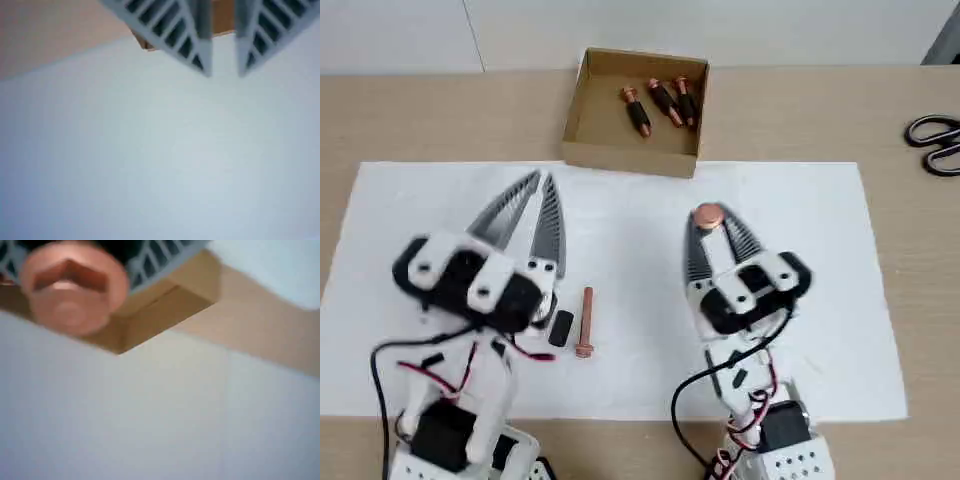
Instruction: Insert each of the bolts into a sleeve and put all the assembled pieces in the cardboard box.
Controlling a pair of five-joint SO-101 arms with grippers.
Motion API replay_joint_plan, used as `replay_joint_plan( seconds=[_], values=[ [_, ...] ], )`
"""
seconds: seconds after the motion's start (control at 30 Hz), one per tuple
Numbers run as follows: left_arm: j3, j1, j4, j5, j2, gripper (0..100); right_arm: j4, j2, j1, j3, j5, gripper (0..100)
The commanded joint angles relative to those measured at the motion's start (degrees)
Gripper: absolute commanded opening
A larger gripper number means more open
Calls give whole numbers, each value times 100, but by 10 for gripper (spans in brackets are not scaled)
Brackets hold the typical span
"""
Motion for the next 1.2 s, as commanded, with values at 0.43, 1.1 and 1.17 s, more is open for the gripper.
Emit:
replay_joint_plan(
  seconds=[0.43,1.1,1.17],
  values=[
    [1807,-1301,-9,536,-1451,6,1262,4980,1156,-4413,-9,4],
    [1930,-2400,0,1793,-1459,6,1323,12585,312,-11429,624,4],
    [1930,-2418,0,1785,-1459,6,1323,13130,303,-11956,633,4]
  ],
)
